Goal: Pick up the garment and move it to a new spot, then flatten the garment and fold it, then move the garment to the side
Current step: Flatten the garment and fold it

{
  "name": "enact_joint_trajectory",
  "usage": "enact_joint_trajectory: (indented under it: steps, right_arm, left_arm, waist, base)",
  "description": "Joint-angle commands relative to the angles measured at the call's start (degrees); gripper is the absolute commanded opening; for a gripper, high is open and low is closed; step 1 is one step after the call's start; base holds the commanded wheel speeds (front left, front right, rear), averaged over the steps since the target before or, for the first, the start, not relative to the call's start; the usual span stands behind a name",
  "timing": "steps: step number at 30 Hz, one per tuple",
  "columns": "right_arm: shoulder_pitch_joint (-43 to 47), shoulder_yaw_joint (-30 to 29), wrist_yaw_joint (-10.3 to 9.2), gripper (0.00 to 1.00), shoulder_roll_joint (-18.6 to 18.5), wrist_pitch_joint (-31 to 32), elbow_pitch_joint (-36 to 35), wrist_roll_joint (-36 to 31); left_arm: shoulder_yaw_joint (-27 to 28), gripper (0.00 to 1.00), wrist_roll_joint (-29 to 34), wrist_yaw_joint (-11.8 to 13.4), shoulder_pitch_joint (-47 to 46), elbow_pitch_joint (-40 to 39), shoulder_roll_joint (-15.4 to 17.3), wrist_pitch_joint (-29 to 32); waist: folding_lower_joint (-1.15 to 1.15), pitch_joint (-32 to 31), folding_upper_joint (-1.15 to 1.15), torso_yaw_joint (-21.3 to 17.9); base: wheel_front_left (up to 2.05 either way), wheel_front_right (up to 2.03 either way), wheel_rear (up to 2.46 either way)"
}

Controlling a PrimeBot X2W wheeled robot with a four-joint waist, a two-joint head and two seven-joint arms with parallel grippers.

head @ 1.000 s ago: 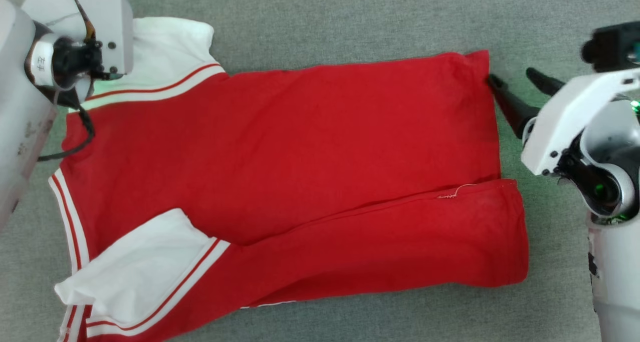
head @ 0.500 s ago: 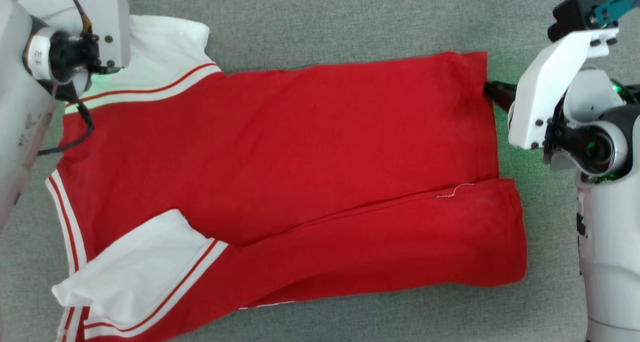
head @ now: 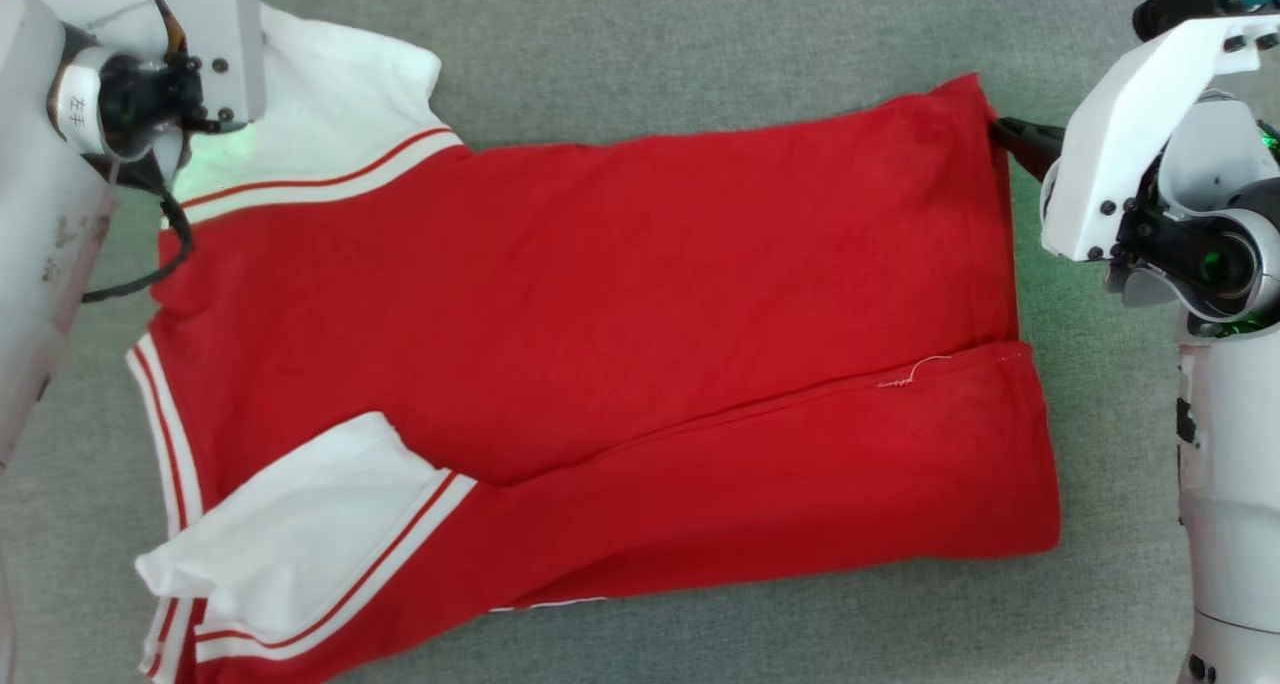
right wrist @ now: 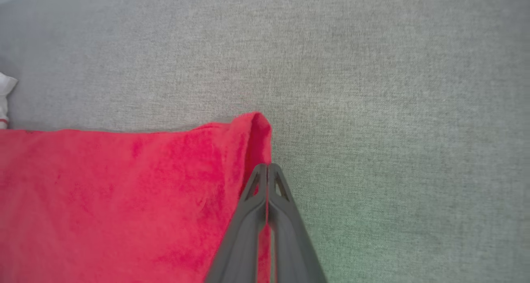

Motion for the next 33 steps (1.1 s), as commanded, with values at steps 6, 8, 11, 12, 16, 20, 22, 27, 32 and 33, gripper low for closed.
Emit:
enact_joint_trajectory:
  steps: [6, 8, 11, 12, 16, 20, 22, 27, 32, 33]
  right_arm:
    - [2.1, 1.2, -0.01, 0.00, -3.2, -3.2, -0.5, 1.8]
    - [3.0, 1.9, -0.01, 0.00, -4.5, -3.8, -0.6, 2.1]
    - [4.8, 3.1, -0.01, 0.00, -6.4, -4.9, -1.2, 2.8]
    - [5.5, 3.3, -0.01, 0.00, -6.9, -5.2, -1.5, 3.2]
    - [7.8, 3.9, -0.01, 0.00, -8.8, -5.9, -2.4, 4.0]
    - [11.6, 3.6, -0.01, 0.00, -10.7, -6.2, -4.2, 5.4]
    - [13.8, 3.1, -0.01, 0.00, -11.3, -6.1, -5.4, 5.7]
    - [18.9, 1.7, -0.01, 0.00, -12.4, -5.3, -8.7, 6.8]
    - [23.7, -0.2, -0.01, 0.00, -12.7, -3.9, -12.0, 7.5]
    - [24.7, -0.6, -0.01, 0.00, -12.8, -3.5, -12.7, 7.5]
  left_arm:
    - [0.6, 0.00, -0.8, -1.3, 0.6, -1.1, 0.1, -2.4]
    - [0.8, 0.00, -0.9, -1.5, 1.4, -2.0, 0.1, -3.2]
    - [0.9, 0.00, -1.2, -1.9, 2.7, -3.4, 0.7, -4.2]
    - [0.9, 0.00, -1.3, -2.0, 3.3, -4.0, 1.0, -4.5]
    - [1.0, 0.00, -1.6, -2.1, 5.0, -6.5, 1.9, -5.4]
    - [1.0, 0.00, -2.1, -0.9, 8.4, -11.5, 3.8, -5.8]
    - [1.0, 0.00, -2.3, 0.1, 10.3, -14.9, 5.2, -5.7]
    - [1.2, 0.00, -3.5, 4.3, 16.4, -25.7, 9.7, -4.6]
    - [1.3, 0.00, -4.8, 10.9, 23.2, -39.2, 15.2, -2.6]
    - [1.3, 0.00, -5.1, 12.4, 24.5, -41.8, 16.5, -2.1]
  waist:
    - [0.00, -3.0, 0.00, 2.3]
    - [0.00, -4.0, 0.00, 2.9]
    - [0.00, -5.6, 0.00, 4.0]
    - [0.00, -6.2, 0.00, 4.3]
    - [0.00, -7.7, 0.00, 5.4]
    - [0.00, -9.8, 0.00, 6.8]
    - [0.00, -10.8, 0.00, 7.5]
    - [0.00, -12.5, 0.00, 9.0]
    - [0.00, -13.8, 0.00, 10.2]
    - [0.00, -13.9, 0.00, 10.3]
  base:
    - [0.00, 0.00, 0.00]
    - [0.00, 0.00, 0.00]
    - [0.00, 0.00, 0.00]
    - [0.00, 0.00, 0.00]
    - [0.00, 0.00, 0.00]
    - [0.00, 0.00, 0.00]
    - [0.00, 0.00, 0.00]
    - [0.00, 0.00, 0.00]
    - [0.00, 0.00, 0.00]
    - [0.00, 0.00, 0.00]
